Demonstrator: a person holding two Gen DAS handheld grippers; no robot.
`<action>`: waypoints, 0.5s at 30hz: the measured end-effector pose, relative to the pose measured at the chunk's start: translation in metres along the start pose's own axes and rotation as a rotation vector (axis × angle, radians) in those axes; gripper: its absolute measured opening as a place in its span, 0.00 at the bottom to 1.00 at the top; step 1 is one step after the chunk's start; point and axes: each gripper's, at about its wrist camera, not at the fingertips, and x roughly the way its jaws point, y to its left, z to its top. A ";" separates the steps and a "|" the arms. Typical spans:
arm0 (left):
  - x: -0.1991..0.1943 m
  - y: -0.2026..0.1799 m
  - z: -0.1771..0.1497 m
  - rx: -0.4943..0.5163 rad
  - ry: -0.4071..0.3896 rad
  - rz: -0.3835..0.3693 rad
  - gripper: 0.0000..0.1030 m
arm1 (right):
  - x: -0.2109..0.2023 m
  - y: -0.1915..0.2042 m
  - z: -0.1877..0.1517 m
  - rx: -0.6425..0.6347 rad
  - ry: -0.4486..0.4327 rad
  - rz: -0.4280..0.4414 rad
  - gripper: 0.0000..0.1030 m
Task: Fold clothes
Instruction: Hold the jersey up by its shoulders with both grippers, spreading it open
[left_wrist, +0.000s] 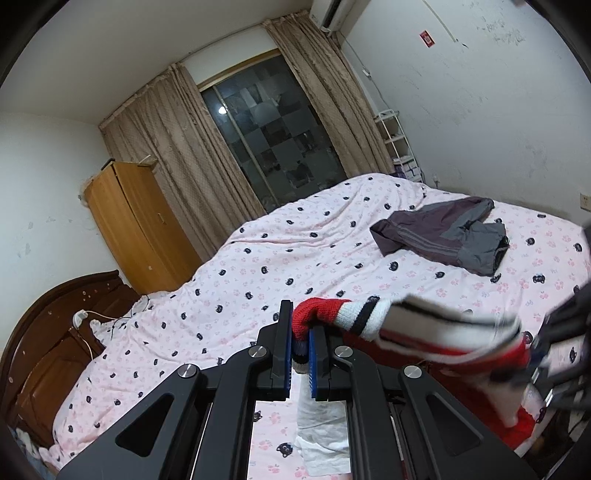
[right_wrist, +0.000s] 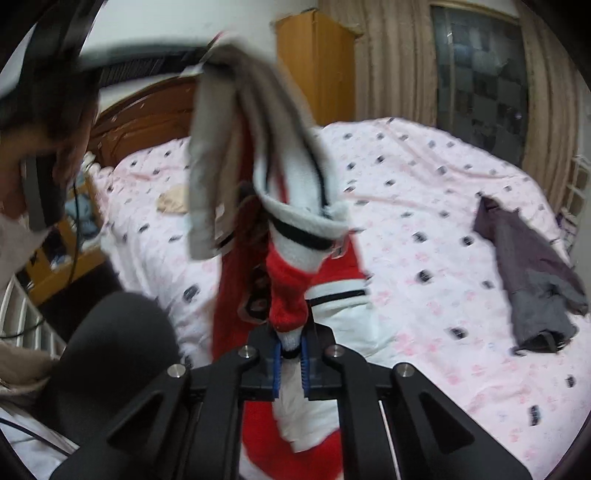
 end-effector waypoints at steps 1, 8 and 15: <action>-0.002 0.003 0.000 -0.005 -0.006 0.002 0.06 | -0.007 -0.005 0.005 0.001 -0.015 -0.015 0.08; -0.013 0.010 0.007 -0.010 -0.058 -0.009 0.06 | -0.049 -0.035 0.038 0.006 -0.101 -0.098 0.08; -0.042 0.023 0.022 -0.009 -0.163 -0.042 0.06 | -0.097 -0.058 0.071 0.013 -0.215 -0.112 0.08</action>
